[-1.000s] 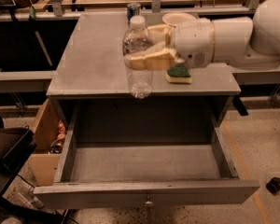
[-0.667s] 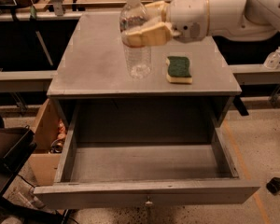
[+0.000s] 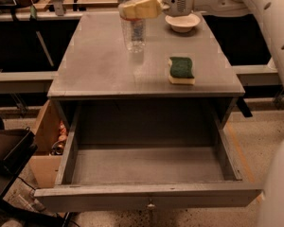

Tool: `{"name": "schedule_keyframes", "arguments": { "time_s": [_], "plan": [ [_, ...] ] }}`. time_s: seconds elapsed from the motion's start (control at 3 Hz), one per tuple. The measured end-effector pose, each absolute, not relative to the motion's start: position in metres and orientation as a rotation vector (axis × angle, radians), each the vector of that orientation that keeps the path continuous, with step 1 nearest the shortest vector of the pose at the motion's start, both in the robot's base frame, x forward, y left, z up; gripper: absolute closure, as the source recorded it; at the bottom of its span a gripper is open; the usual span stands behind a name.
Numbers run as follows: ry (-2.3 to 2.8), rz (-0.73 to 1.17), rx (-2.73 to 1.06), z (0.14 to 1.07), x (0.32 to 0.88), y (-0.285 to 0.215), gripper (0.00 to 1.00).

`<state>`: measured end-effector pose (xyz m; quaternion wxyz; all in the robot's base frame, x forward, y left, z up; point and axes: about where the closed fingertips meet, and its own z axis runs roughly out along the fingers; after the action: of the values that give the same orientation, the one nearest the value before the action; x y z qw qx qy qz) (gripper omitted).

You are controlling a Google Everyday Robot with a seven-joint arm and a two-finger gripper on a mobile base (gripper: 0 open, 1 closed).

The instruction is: Pick water bottle from top drawer and place on counter

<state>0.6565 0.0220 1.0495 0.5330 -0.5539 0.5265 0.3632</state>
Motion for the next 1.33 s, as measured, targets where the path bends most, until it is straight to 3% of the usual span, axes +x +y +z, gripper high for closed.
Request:
{"name": "schedule_keyframes", "arguments": {
  "time_s": [0.67, 1.33],
  "plan": [
    [1.278, 0.986, -1.165, 1.014, 0.724, 0.045, 1.00],
    [1.330, 1.113, -1.095, 0.969, 0.752, 0.084, 1.00]
  ]
}}
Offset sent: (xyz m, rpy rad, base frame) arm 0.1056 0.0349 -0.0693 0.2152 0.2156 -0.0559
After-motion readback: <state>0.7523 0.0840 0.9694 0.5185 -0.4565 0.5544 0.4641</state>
